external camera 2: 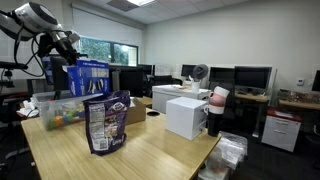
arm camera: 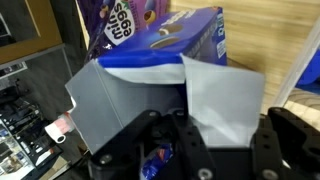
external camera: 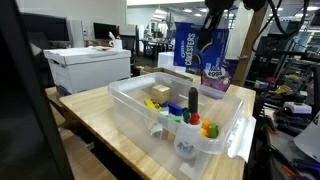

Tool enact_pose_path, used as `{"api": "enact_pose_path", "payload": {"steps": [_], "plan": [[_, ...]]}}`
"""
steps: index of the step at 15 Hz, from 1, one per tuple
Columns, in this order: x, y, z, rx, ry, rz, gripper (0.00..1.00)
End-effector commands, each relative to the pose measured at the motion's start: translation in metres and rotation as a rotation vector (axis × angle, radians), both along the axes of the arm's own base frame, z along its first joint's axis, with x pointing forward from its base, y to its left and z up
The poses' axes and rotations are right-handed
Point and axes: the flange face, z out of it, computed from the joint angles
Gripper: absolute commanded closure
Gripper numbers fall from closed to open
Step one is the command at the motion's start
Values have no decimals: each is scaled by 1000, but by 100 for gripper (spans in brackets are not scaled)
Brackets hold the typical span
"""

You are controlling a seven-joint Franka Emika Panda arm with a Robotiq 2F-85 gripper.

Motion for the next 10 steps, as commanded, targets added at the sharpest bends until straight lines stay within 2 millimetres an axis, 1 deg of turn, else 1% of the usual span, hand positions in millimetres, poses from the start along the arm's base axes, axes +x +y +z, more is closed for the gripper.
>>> {"api": "enact_pose_path", "payload": {"steps": [1,3,5,10], "plan": [[9,23,17,-49,-59,-14,98],[11,32,21,-60,-74,-18,98],[12,43,21,-69,-77,-26,98],[14,72,9,-43,-66,-62,99]]}}
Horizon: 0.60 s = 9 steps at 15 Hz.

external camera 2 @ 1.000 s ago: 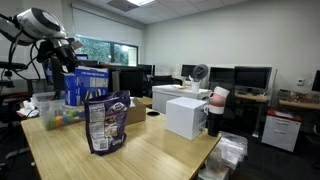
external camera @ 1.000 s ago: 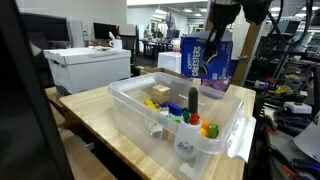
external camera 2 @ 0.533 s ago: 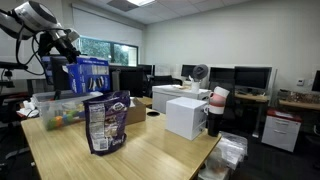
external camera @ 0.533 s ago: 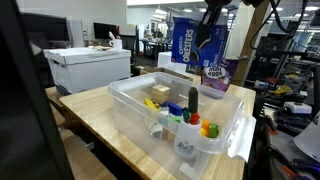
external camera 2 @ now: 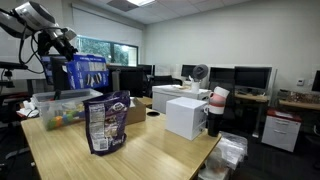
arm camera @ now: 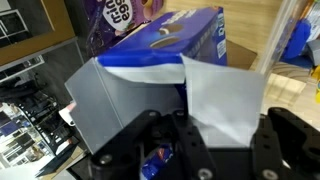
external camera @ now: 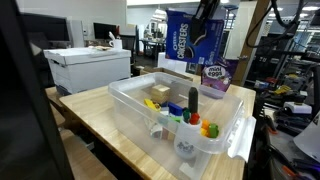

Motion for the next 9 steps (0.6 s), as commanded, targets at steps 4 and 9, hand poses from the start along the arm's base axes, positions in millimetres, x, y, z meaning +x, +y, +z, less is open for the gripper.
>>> {"api": "enact_pose_path", "payload": {"steps": [4,9], "plan": [[11,50,-20,27,-9,-64,99],[17,84,-38,46,18,-82,99]]}}
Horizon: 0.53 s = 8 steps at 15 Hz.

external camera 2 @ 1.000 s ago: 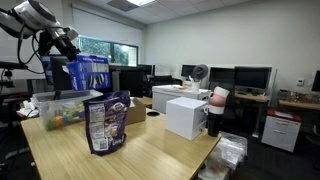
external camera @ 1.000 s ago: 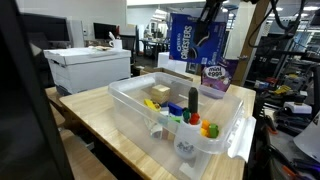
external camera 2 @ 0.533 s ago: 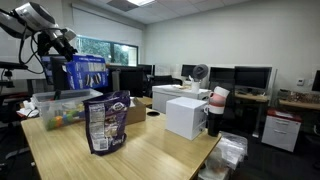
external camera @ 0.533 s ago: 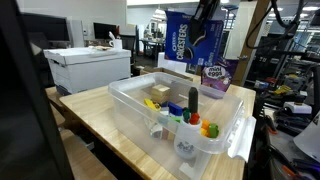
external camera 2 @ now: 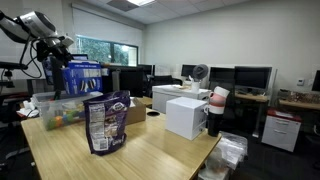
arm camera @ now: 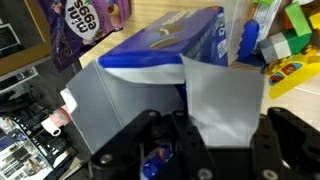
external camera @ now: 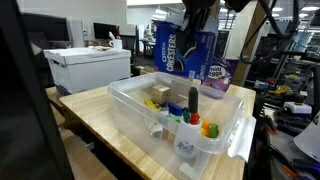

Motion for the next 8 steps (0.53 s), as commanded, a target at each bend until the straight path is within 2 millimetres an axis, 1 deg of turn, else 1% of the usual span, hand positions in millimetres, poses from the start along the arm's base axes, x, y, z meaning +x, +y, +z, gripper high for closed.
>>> {"api": "enact_pose_path", "payload": {"steps": [1,4,8], "plan": [[11,29,-10,6,19,-40,99],[17,46,-19,8,35,-59,99],[24,66,-19,31,70,-56,99]]}}
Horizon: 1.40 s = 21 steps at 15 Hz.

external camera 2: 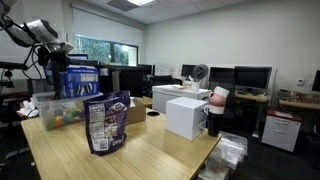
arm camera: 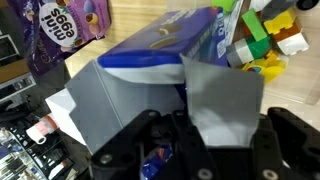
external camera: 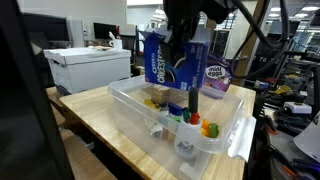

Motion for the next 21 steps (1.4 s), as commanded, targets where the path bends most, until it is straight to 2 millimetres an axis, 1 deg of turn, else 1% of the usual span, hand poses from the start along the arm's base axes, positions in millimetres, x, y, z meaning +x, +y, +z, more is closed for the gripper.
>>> {"api": "enact_pose_path", "payload": {"steps": [1,4,9,14,21], "plan": [[10,23,7,58,48,-18,99],[13,32,10,133,82,-30,99],[13,38,18,195,95,-83,99],[17,40,26,184,62,-88,99],[20,48,39,154,39,-60,99]]}}
